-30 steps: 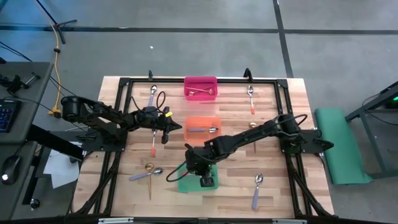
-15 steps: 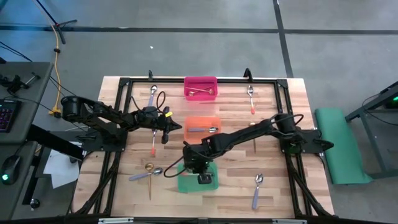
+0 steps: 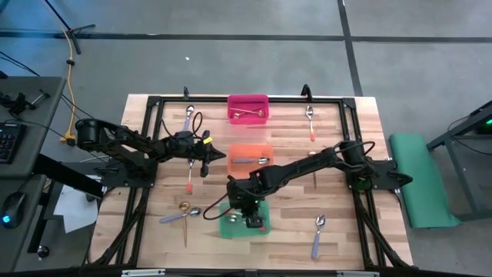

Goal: Sort silverware by color (type)
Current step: Put the bottom left violet spoon into the orange bin

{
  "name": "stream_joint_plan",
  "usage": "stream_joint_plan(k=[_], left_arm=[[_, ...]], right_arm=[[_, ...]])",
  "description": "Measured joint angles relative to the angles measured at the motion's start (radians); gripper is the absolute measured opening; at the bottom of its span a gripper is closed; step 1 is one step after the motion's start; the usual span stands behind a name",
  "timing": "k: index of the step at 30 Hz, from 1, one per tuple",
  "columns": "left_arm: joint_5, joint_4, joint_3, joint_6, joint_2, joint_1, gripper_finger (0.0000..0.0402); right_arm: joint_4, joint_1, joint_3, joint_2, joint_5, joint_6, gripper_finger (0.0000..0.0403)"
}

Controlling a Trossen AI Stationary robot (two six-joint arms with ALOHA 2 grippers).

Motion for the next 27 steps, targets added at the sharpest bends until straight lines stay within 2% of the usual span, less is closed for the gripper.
stream_joint_plan(k=[2,7,11,14,16,20,27], left_arm=[[0.0,0.0,0.0,-0.002,0.0,0.0,0.0],[0.001,-0.012,0.0,-0.033,0.0,0.0,0.0],[0.001,-0.017,0.0,-0.042,0.0,-0.004,0.0],[0.003,-0.013,0.0,-0.042,0.0,-0.006,0.0],[0.003,-0.014,0.0,-0.042,0.0,-0.006,0.0],[0.002,-0.016,0.0,-0.042,0.0,-0.006,0.0],[0.002,-0.018,0.0,-0.054,0.0,-0.007,0.0]], right_arm=[[-0.025,0.0,0.0,-0.023,0.039,-0.027,0.0066],[-0.113,-0.007,0.0,-0.1,0.16,-0.116,0.0007],[-0.105,-0.028,0.0,-0.132,0.245,-0.197,0.0007],[-0.077,-0.052,-0.008,-0.129,0.254,-0.245,0.0003],[0.046,-0.069,-0.065,-0.133,0.24,-0.27,0.0002],[0.351,-0.104,-0.268,-0.179,0.174,-0.251,0.0],[0.842,-0.152,-0.594,-0.309,0.195,-0.204,0.0]])
